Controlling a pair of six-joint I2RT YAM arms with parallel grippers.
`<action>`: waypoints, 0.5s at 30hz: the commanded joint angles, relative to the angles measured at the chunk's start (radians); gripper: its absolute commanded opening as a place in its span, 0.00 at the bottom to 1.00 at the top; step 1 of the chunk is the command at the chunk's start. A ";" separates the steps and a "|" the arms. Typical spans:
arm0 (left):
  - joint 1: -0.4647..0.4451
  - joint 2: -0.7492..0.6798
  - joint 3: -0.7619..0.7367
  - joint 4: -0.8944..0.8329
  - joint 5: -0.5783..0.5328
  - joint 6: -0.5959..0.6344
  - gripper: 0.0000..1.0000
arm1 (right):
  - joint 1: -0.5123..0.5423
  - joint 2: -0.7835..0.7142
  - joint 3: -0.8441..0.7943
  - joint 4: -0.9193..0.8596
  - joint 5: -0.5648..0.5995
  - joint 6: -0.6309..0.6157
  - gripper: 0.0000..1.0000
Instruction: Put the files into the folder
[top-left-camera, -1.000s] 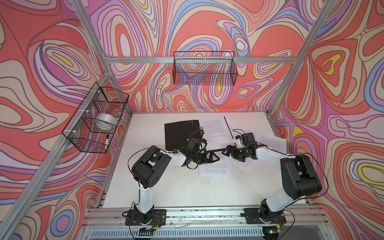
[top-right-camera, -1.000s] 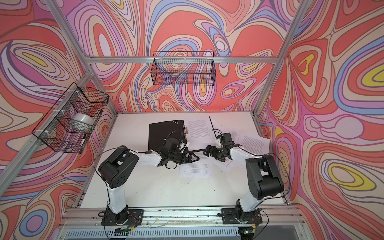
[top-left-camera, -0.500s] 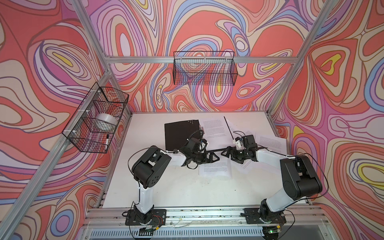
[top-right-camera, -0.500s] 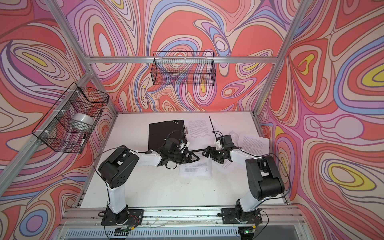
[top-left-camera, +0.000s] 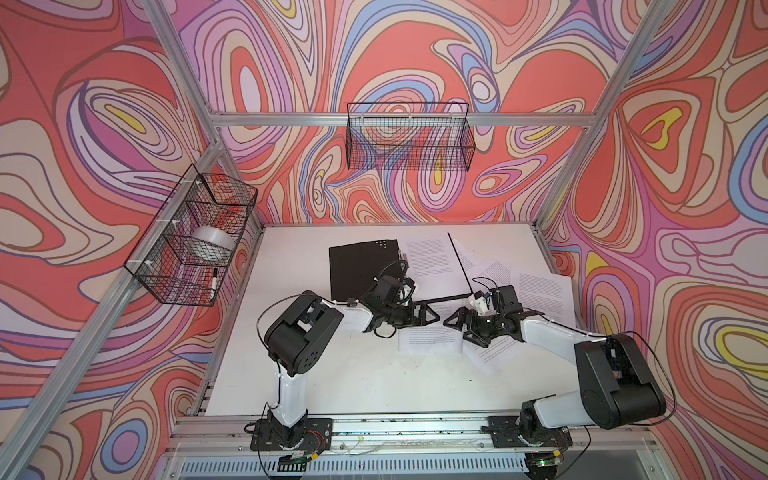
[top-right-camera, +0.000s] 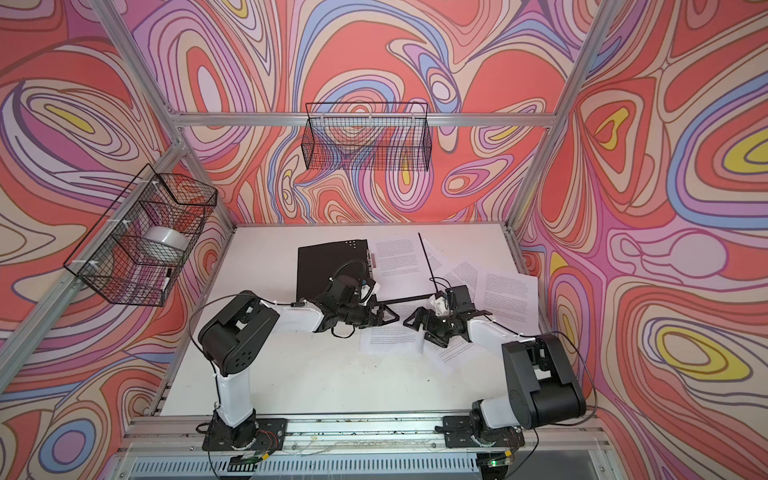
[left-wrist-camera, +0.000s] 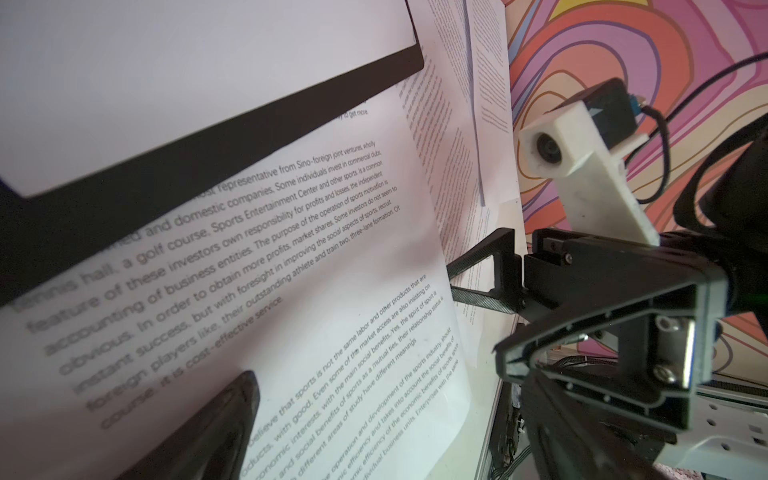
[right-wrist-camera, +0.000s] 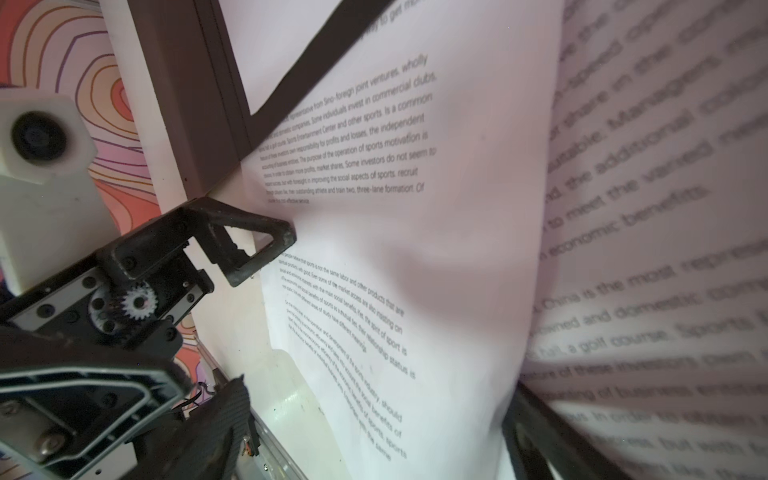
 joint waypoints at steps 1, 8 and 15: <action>-0.021 0.135 -0.090 -0.316 -0.085 -0.020 0.99 | -0.001 0.006 -0.016 0.013 -0.040 0.004 0.98; -0.021 0.130 -0.092 -0.321 -0.091 -0.016 0.99 | -0.035 0.036 0.097 -0.024 0.033 -0.072 0.98; -0.021 0.134 -0.091 -0.317 -0.083 -0.015 0.99 | -0.083 0.179 0.194 0.065 -0.083 -0.075 0.94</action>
